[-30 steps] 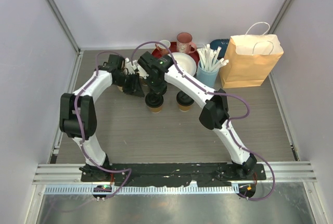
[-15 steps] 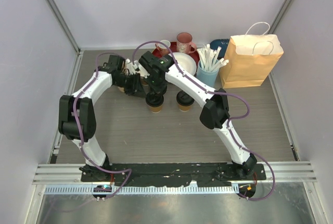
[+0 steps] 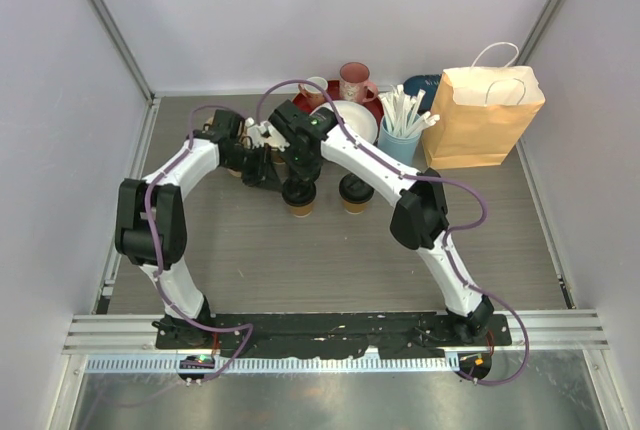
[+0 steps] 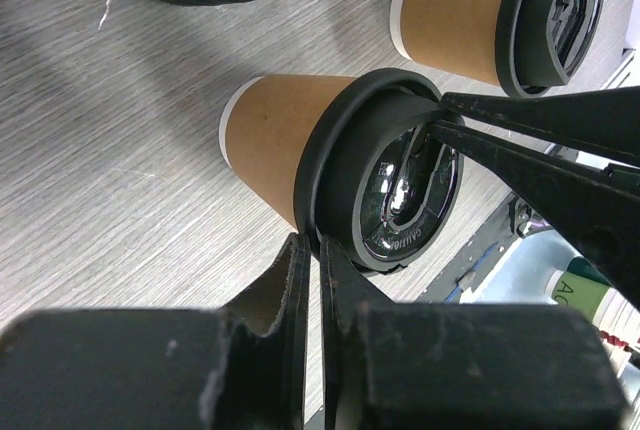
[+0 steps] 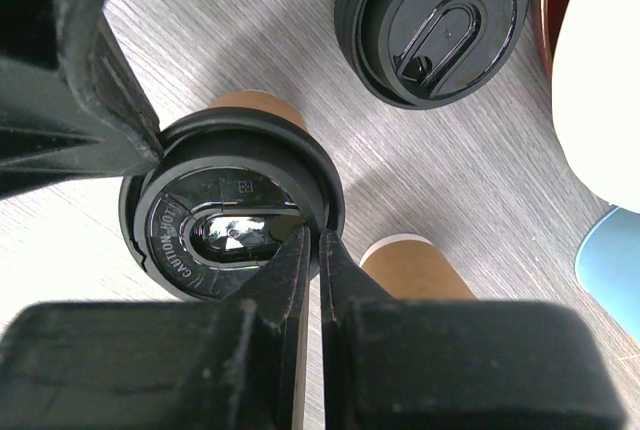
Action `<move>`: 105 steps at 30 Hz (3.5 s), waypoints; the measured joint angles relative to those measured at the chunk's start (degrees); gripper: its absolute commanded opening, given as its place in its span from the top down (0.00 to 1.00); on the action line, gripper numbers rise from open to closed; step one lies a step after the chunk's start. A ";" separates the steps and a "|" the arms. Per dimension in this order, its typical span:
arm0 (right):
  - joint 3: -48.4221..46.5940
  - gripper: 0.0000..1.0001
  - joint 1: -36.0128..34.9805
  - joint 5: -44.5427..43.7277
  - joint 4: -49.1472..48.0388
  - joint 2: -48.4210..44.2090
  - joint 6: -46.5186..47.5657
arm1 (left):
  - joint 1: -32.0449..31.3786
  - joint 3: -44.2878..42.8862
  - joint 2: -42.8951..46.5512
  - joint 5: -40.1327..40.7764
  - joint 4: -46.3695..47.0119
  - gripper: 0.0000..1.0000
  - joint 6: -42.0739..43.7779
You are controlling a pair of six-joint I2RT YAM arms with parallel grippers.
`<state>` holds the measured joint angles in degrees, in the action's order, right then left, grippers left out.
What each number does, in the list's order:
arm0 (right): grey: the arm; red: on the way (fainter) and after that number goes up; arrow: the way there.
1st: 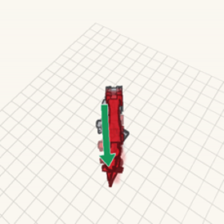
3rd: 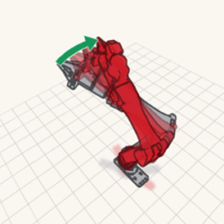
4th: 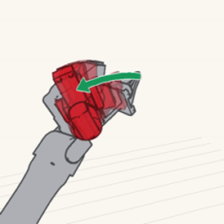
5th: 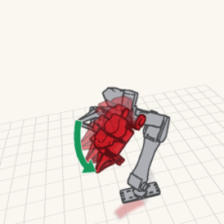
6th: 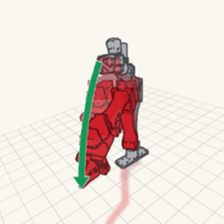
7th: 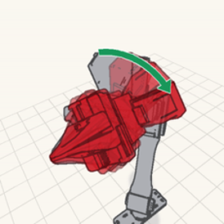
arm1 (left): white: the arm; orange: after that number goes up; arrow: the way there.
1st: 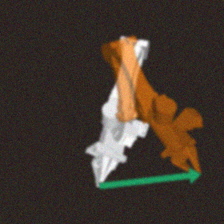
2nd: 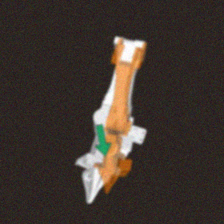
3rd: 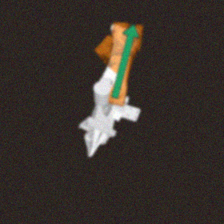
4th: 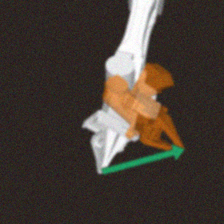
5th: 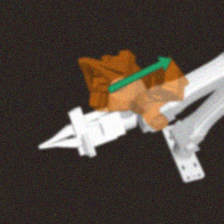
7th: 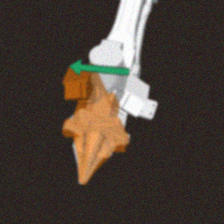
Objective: Pack the takeout coffee
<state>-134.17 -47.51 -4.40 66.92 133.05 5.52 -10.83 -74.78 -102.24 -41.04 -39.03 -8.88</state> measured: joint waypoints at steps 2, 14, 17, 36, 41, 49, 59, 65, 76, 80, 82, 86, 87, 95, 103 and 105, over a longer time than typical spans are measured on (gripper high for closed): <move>1.55 0.99 0.00 0.00 -0.94 -0.83 -0.15 | 0.04 0.50 -0.15 -0.28 0.52 0.95 0.04; 22.67 0.99 0.13 -0.66 -15.34 -12.72 -3.91 | -0.11 2.36 -0.66 -3.76 3.50 0.96 -0.07; 27.78 0.99 0.15 -0.85 -19.56 -15.58 -5.18 | -0.31 2.56 -0.59 -3.93 3.80 0.96 -0.07; 39.60 0.99 0.31 -1.29 -30.82 -22.34 -9.99 | -1.95 2.62 1.95 0.42 3.37 0.80 2.45; 39.58 0.99 0.20 -1.27 -30.58 -22.36 -10.03 | -2.03 0.87 2.54 1.53 0.33 0.71 4.24; 38.99 0.96 0.00 0.02 -29.07 -22.34 -10.73 | -2.01 -0.81 8.02 -1.09 -1.16 0.63 9.33; 36.74 0.60 -0.02 1.01 -27.26 -22.32 -12.39 | -3.13 6.25 16.00 -3.96 6.71 0.56 15.67; 36.04 0.46 0.28 2.03 -24.92 -22.34 -11.93 | -3.15 5.90 13.92 -3.37 8.09 0.60 16.61; 57.79 0.51 -0.02 22.16 -43.95 -43.04 14.56 | -3.15 2.75 10.12 -2.08 8.35 0.64 12.15; 58.55 0.75 -0.04 28.59 -48.61 -43.87 24.50 | -3.15 2.58 8.90 -1.97 8.37 0.64 10.23; 58.55 0.71 0.00 30.05 -49.29 -41.79 28.28 | -3.15 2.43 8.13 -1.86 8.46 0.64 8.85; 58.53 0.65 0.11 31.50 -48.43 -36.65 33.68 | -3.15 1.95 6.69 -1.84 8.46 0.64 7.15; 58.55 0.65 0.11 31.67 -48.09 -35.56 34.67 | -3.15 1.92 6.49 -1.84 8.50 0.64 6.71; 58.55 0.67 0.15 31.34 -47.17 -34.01 38.38 | -3.91 1.92 5.33 -1.77 8.59 0.65 5.81; 58.51 0.65 0.15 29.66 -47.01 -32.83 39.93 | -4.55 1.77 3.58 -0.63 8.52 0.66 5.86; 58.51 0.65 0.15 29.22 -46.84 -32.02 40.22 | -4.59 1.70 3.39 -0.52 8.44 0.66 5.88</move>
<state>-75.66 -47.35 24.82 20.08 101.03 45.74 -15.42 -73.08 -98.85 -41.56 -30.59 -3.01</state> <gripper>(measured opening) 0.351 0.347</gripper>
